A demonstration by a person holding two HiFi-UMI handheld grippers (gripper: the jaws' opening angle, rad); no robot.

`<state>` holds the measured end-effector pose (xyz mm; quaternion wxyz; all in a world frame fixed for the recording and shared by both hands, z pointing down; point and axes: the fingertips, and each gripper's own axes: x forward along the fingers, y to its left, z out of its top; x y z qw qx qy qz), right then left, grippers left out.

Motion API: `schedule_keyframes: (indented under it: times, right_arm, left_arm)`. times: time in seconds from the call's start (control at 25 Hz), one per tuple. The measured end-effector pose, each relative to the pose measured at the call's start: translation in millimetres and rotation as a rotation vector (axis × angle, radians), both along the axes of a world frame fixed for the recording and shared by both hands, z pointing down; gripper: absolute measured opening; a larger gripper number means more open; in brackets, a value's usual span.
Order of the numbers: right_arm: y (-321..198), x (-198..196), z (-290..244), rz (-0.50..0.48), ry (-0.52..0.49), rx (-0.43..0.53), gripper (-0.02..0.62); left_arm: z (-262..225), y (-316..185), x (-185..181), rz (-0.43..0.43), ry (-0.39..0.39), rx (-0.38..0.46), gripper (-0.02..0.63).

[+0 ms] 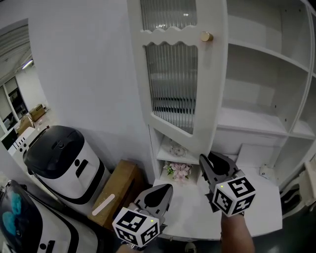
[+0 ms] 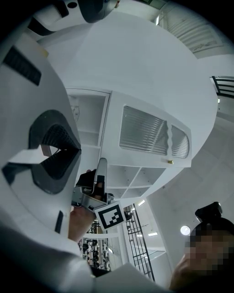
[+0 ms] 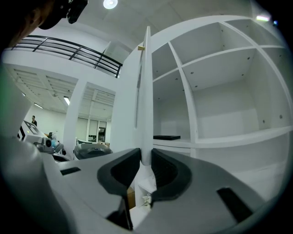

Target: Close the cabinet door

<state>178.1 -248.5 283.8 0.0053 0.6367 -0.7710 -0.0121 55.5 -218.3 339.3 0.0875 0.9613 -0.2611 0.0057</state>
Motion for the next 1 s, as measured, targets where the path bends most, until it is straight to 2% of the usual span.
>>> schedule_keyframes:
  times: [0.4,0.72,1.0]
  right_arm:
    - [-24,44,1,0.013,0.002,0.002,0.087]
    - [-45,81,2,0.052,0.023,0.002,0.165]
    - [-62,97,1,0.071,0.05,0.014,0.17]
  left_arm:
    - [2,-17,39,-0.021,-0.014,0.0,0.005]
    - [3,-33,69,-0.03,-0.007,-0.002,0.005]
    - [7,-48,83,-0.041,-0.023,-0.01,0.005]
